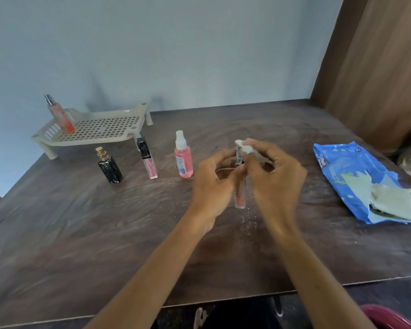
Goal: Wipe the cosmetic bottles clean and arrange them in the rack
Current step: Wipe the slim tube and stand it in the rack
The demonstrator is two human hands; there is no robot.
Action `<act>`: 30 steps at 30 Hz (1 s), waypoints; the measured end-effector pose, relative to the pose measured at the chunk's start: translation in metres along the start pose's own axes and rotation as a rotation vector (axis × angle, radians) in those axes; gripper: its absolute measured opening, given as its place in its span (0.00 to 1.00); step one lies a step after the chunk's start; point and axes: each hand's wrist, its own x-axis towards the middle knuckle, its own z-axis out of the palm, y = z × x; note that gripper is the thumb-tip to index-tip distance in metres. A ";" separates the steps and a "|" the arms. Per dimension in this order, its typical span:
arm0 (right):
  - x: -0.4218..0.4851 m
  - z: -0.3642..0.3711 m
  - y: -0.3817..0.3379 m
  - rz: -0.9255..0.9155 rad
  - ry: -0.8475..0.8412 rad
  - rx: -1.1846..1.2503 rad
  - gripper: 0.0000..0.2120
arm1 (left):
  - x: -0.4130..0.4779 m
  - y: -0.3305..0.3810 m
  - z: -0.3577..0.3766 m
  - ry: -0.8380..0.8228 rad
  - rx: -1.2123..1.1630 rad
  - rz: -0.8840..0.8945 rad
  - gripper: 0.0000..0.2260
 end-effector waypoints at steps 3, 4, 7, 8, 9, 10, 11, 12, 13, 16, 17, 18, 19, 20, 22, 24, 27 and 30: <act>-0.026 0.011 0.002 -0.161 -0.107 -0.107 0.13 | -0.011 -0.007 -0.018 0.068 -0.009 0.033 0.14; -0.033 0.014 0.004 -0.217 -0.146 -0.143 0.13 | -0.015 -0.009 -0.024 0.085 0.027 0.070 0.14; -0.052 0.023 0.004 -0.294 -0.166 -0.137 0.12 | -0.030 -0.011 -0.043 0.116 0.177 0.207 0.15; -0.056 0.026 0.003 -0.302 -0.144 -0.118 0.12 | -0.035 -0.011 -0.048 0.124 0.226 0.242 0.15; -0.059 0.029 0.000 -0.297 -0.117 -0.096 0.10 | -0.040 -0.012 -0.052 0.139 0.277 0.276 0.16; -0.061 0.031 -0.004 -0.275 -0.094 -0.067 0.09 | -0.045 -0.013 -0.056 0.161 0.323 0.307 0.16; -0.062 0.034 -0.009 -0.224 -0.080 -0.025 0.07 | -0.048 -0.014 -0.061 0.187 0.364 0.343 0.17; -0.064 0.036 -0.014 -0.139 -0.077 0.037 0.07 | -0.050 -0.015 -0.065 0.217 0.405 0.386 0.17; -0.065 0.038 -0.020 -0.034 -0.080 0.111 0.10 | -0.051 -0.016 -0.070 0.249 0.454 0.437 0.17; -0.070 0.043 -0.027 0.203 -0.094 0.270 0.16 | -0.051 -0.015 -0.077 0.298 0.551 0.528 0.16; -0.072 0.045 -0.027 0.252 -0.107 0.290 0.16 | -0.051 -0.015 -0.078 0.296 0.564 0.542 0.16; -0.073 0.046 -0.026 0.290 -0.123 0.303 0.15 | -0.052 -0.015 -0.079 0.292 0.580 0.554 0.15; -0.075 0.047 -0.025 0.319 -0.136 0.311 0.15 | -0.052 -0.017 -0.079 0.286 0.604 0.561 0.15; -0.076 0.048 -0.025 0.345 -0.141 0.321 0.15 | -0.053 -0.019 -0.081 0.275 0.620 0.560 0.15; -0.076 0.048 -0.026 0.383 -0.142 0.345 0.16 | -0.054 -0.022 -0.084 0.235 0.597 0.526 0.16; -0.073 0.049 -0.030 0.381 -0.155 0.360 0.15 | -0.054 -0.023 -0.087 0.205 0.528 0.483 0.17; -0.071 0.053 -0.037 0.298 -0.169 0.303 0.14 | -0.054 -0.019 -0.092 0.200 0.419 0.416 0.16; -0.078 0.058 -0.042 0.211 -0.147 0.219 0.14 | -0.054 -0.019 -0.095 0.179 0.388 0.392 0.13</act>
